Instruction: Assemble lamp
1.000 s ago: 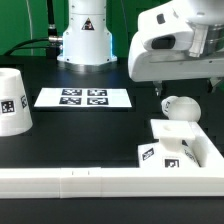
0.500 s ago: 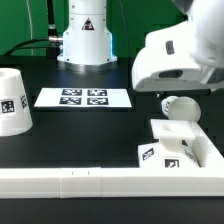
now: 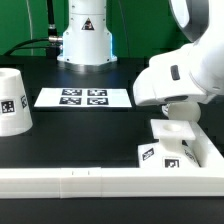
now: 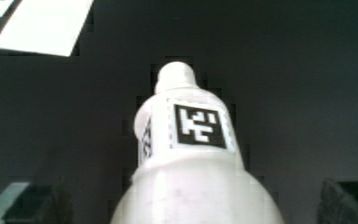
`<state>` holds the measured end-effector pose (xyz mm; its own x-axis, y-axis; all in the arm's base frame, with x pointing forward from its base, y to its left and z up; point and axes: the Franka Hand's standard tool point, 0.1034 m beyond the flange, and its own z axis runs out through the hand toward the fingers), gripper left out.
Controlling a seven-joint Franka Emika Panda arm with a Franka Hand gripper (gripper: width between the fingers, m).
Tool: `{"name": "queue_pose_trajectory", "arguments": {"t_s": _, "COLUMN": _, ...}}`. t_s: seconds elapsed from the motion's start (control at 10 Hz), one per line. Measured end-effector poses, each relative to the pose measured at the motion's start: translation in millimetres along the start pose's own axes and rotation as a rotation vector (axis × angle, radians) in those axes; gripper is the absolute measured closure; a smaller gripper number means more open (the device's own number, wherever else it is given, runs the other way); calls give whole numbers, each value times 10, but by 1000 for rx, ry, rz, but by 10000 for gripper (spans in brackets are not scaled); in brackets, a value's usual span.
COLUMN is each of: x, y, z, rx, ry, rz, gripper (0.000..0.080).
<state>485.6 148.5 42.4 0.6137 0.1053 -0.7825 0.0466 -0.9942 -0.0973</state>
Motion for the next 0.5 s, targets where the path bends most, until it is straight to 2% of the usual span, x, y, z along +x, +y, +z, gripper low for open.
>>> {"name": "queue_pose_trajectory", "arguments": {"t_s": 0.3, "x": 11, "y": 2, "z": 0, "rx": 0, "ry": 4, "rz": 0, "gripper": 101}}
{"name": "queue_pose_trajectory", "arguments": {"t_s": 0.5, "x": 33, "y": 1, "z": 47, "rx": -73, "ry": 9, "rz": -15, "gripper": 101}}
